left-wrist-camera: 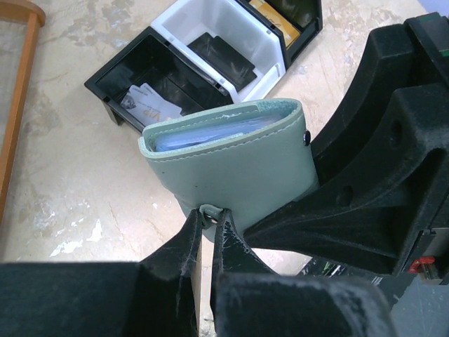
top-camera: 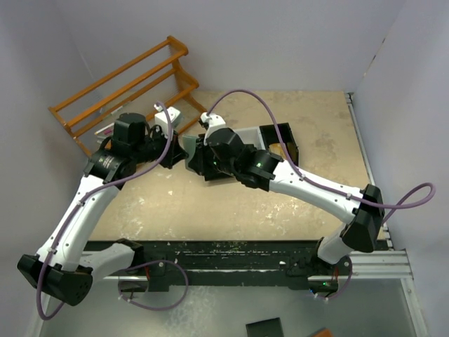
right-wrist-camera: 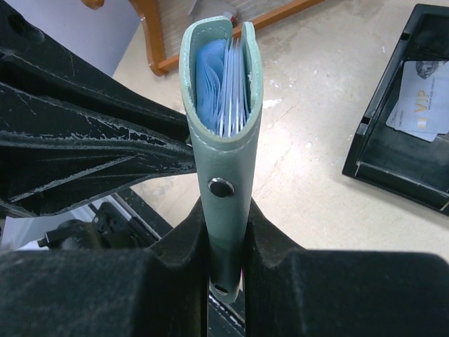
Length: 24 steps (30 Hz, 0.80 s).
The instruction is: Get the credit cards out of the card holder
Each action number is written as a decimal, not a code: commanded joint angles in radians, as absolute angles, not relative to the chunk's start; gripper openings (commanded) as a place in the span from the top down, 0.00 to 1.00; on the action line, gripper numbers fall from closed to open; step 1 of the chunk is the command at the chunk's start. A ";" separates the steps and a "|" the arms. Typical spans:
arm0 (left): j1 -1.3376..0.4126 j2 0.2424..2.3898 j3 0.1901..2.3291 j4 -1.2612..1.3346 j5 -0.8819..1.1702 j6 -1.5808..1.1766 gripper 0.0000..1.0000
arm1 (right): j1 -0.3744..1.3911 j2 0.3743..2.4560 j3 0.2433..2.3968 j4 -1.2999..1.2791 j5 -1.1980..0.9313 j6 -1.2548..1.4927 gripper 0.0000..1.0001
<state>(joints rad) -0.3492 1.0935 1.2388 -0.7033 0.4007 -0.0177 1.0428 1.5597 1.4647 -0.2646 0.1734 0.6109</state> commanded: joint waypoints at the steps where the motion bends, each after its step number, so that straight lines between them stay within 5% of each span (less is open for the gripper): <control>1: -0.317 1.098 1.173 -0.694 0.074 0.067 1.00 | 1.064 1.457 1.489 -0.199 0.133 0.603 1.00; 24: -0.295 1.051 1.147 -0.695 -0.039 0.137 1.00 | 0.874 1.289 1.275 -0.198 0.073 0.610 1.00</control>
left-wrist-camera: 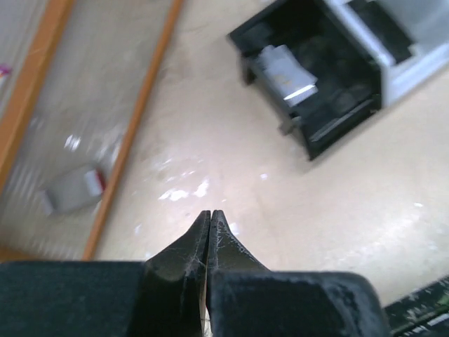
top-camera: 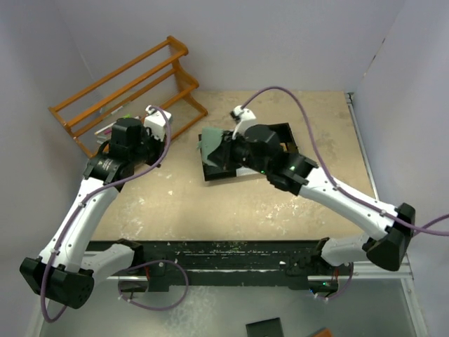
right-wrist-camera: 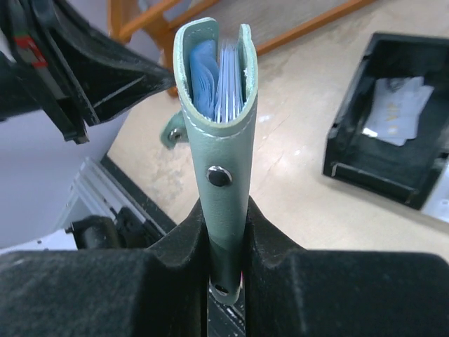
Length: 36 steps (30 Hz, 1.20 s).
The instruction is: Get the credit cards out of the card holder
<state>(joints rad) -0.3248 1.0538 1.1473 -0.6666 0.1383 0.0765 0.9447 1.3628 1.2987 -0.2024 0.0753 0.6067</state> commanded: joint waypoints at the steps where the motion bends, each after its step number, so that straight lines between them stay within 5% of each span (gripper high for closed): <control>1: -0.290 1.052 1.149 -0.698 -0.025 0.141 1.00 | 0.866 1.277 1.260 -0.169 0.054 0.607 1.00; 4: -0.286 1.048 1.161 -0.718 0.061 0.143 0.99 | 0.855 1.257 1.240 -0.141 0.007 0.593 1.00; 8: -0.286 1.024 1.231 -0.756 0.315 0.153 0.23 | 0.848 1.255 1.238 -0.129 -0.040 0.567 1.00; 11: -0.286 1.016 1.305 -0.759 0.484 0.102 0.00 | 0.848 1.263 1.236 -0.099 -0.099 0.554 1.00; 19: -0.286 1.067 1.330 -0.755 0.762 -0.015 0.00 | 0.848 1.338 1.268 0.084 -0.292 0.578 1.00; 25: -0.286 1.047 1.320 -0.743 0.762 0.005 0.13 | 0.849 1.328 1.255 0.132 -0.390 0.580 1.00; 28: -0.286 1.042 1.313 -0.744 0.718 0.028 0.27 | 0.850 1.322 1.245 0.137 -0.427 0.576 1.00; 33: -0.281 1.034 1.308 -0.765 0.701 0.070 0.67 | 0.848 1.280 1.200 0.175 -0.509 0.599 1.00; 36: -0.271 1.022 1.326 -0.772 0.708 0.089 0.80 | 0.848 1.264 1.186 0.175 -0.521 0.596 1.00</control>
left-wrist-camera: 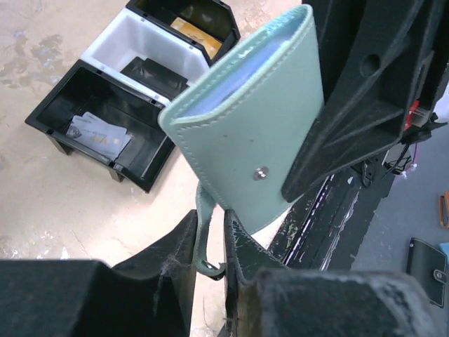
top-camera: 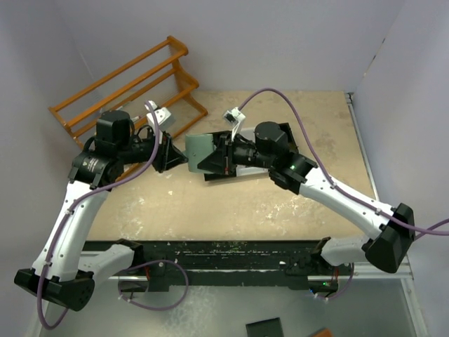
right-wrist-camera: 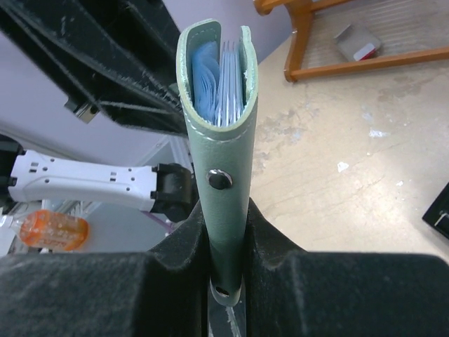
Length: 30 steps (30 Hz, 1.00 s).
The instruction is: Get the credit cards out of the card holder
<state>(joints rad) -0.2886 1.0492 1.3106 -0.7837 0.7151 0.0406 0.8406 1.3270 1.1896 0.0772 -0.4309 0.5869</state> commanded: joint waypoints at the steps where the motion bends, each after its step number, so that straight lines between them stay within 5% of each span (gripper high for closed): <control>1: -0.268 1.018 1.333 -0.773 0.710 0.094 0.82 | 0.848 1.260 1.181 0.175 -0.524 0.596 1.00; 12: -0.256 1.026 1.347 -0.784 0.710 0.093 1.00 | 0.848 1.232 1.131 0.244 -0.588 0.613 1.00; 19: -0.255 1.030 1.400 -0.873 0.967 0.176 1.00 | 0.838 1.231 1.088 0.271 -0.529 0.637 1.00; 25: -0.255 1.033 1.412 -0.885 0.826 0.225 1.00 | 0.795 1.240 1.045 0.297 -0.516 0.659 0.66; 30: -0.255 1.027 1.402 -0.856 0.729 0.223 1.00 | 0.757 1.246 1.015 0.358 -0.542 0.707 0.59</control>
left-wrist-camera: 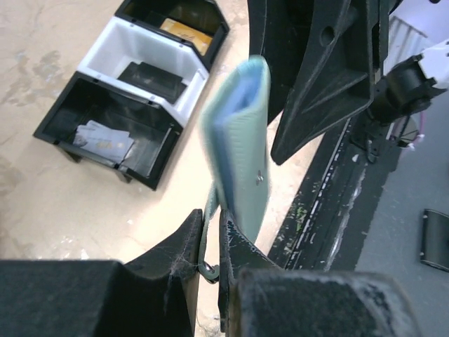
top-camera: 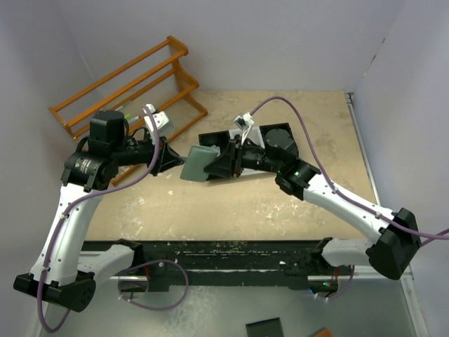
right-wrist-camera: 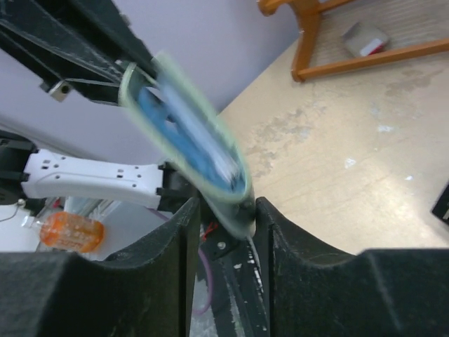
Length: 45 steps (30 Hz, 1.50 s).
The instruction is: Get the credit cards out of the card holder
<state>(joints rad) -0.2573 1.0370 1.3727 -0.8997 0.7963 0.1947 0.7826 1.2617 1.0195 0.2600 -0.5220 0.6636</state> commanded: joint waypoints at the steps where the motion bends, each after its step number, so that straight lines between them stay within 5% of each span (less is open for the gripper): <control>1: -0.255 1.026 1.403 -0.845 0.721 0.214 1.00 | 0.754 1.248 0.989 0.363 -0.547 0.708 0.54; 8: -0.255 1.052 1.448 -0.870 0.723 0.225 1.00 | 0.726 1.232 0.940 0.370 -0.549 0.714 0.35; 29: -0.256 1.084 1.649 -1.028 0.916 0.257 1.00 | 0.639 1.101 1.041 -0.002 -0.739 0.376 0.15; 34: -0.256 1.102 1.690 -1.038 0.974 0.215 1.00 | 0.641 1.135 1.035 0.121 -0.765 0.376 0.08; 45: -0.256 1.118 1.707 -0.967 0.984 0.084 1.00 | 0.732 1.122 0.921 0.305 -0.796 0.457 0.19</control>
